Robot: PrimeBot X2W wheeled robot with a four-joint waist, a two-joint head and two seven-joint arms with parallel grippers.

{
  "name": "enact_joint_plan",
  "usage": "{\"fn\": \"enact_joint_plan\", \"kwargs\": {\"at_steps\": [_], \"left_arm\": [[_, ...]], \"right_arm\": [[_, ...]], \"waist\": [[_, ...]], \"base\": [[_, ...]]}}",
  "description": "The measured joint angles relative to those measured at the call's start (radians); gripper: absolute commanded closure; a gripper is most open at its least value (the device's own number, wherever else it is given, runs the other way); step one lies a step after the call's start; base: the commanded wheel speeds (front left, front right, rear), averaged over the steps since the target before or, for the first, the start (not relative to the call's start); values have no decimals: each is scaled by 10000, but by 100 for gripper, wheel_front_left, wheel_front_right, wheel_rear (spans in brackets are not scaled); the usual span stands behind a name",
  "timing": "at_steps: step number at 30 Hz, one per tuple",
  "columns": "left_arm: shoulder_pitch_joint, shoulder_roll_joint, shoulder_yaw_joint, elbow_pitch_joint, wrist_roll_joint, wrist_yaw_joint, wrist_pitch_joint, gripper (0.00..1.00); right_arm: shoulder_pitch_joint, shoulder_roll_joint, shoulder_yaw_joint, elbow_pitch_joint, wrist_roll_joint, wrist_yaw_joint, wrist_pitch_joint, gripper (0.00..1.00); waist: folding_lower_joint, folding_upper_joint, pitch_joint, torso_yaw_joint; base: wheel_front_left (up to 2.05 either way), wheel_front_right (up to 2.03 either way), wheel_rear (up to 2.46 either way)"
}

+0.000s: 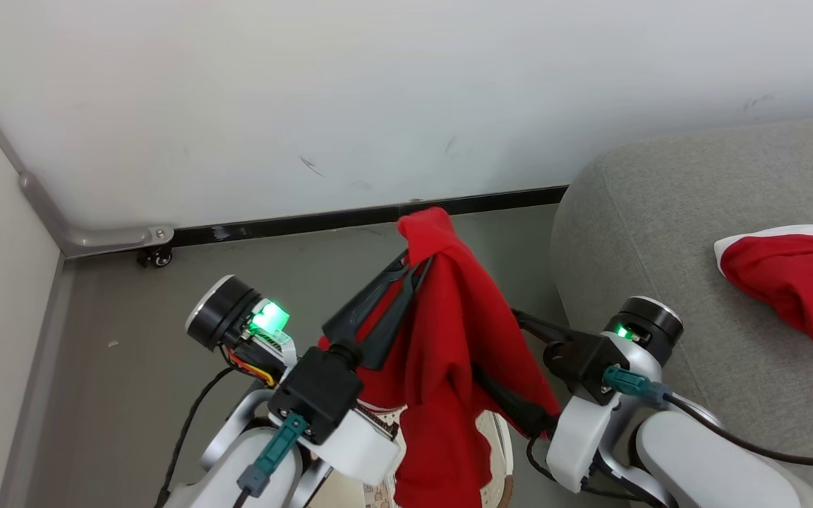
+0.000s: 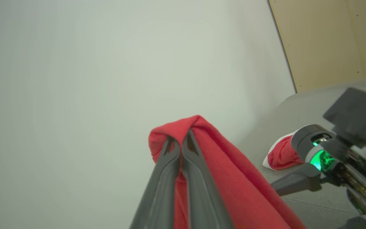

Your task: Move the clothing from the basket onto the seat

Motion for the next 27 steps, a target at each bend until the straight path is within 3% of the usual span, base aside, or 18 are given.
{"fn": "enact_joint_plan", "kwargs": {"at_steps": [7,8,9,10,14,16,27], "left_arm": [[-154,-123,-311,-207,71,-207,0,100],[-154,-169,-347,-221,71,-209,0,100],[-154,-209,-382,-226,69,-224,0,100],[-154,-242,-401,-228,54,-293,0,100],[-150,-366,-389,-192,-278,-301,0,100],[-135,-364,-293,-67,-464,-330,0,100],[218,71,424,1383,-842,-318,0,100]], "right_arm": [[-500,19,543,194,316,0,52,0],[-568,38,625,217,385,0,75,10],[-607,59,685,226,460,0,79,42],[-636,82,746,238,525,0,77,55],[-856,142,957,339,669,0,-31,80],[-977,138,1020,403,688,0,-109,100],[-875,-44,1151,493,1620,0,-562,100]], "waist": [[0,0,56,116],[0,0,61,132],[0,0,67,146],[0,0,73,158],[0,0,102,179],[0,0,118,174],[0,0,156,-9]], "base": [[0,0,0],[0,0,0],[0,0,0],[0,0,0],[0,0,0],[0,0,0],[0,0,0]]}}
